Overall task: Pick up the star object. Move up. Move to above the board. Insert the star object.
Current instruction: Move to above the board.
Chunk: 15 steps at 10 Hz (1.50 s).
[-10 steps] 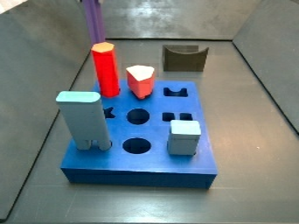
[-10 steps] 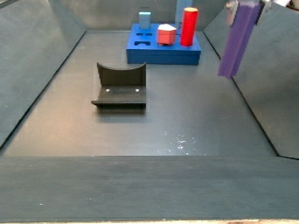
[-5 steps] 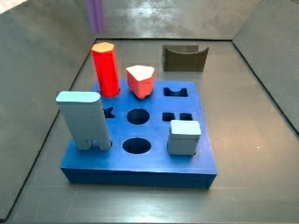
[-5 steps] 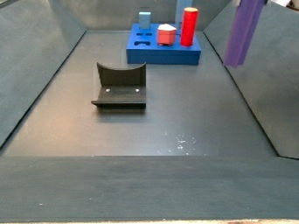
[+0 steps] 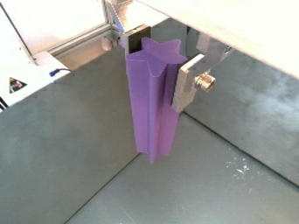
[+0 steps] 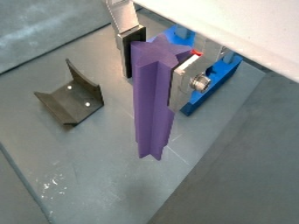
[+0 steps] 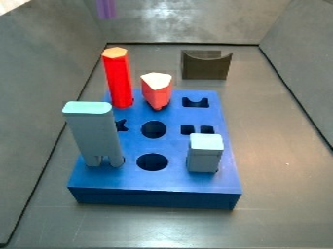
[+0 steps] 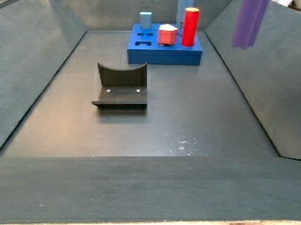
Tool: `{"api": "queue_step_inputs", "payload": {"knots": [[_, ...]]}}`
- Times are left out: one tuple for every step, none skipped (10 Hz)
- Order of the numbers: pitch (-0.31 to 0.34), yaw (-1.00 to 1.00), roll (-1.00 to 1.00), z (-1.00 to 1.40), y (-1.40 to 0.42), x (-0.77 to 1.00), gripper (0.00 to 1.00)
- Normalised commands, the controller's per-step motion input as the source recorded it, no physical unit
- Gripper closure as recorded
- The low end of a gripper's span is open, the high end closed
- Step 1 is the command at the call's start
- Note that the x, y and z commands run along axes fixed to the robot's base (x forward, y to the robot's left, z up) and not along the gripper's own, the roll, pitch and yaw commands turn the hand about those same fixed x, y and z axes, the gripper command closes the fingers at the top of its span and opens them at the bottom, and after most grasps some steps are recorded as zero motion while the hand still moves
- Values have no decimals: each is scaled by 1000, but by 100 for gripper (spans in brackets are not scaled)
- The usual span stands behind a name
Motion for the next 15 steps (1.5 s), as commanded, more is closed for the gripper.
{"api": "queue_step_inputs", "payload": {"knots": [[59,-4,50,444,10,-1,100],[62,-5,50,315,5,-1,100],[49,-76,89,123,-1000,548,100],[62,-54,94,91,-1000,551,100],[92,-15,77,89,-1000,575,100],[98,-15,-23,96,-1000,591,100],[96,-7,-13,96,-1000,588,100],[89,2,-3,101,-1000,590,100],[96,2,-6,103,-1000,606,100],[106,7,3,103,-1000,613,100],[121,8,-2,104,-1000,630,100],[131,9,-7,113,-1000,646,100],[134,7,6,126,-1000,659,100],[135,10,11,93,-750,520,100],[137,7,20,72,-551,408,100]]}}
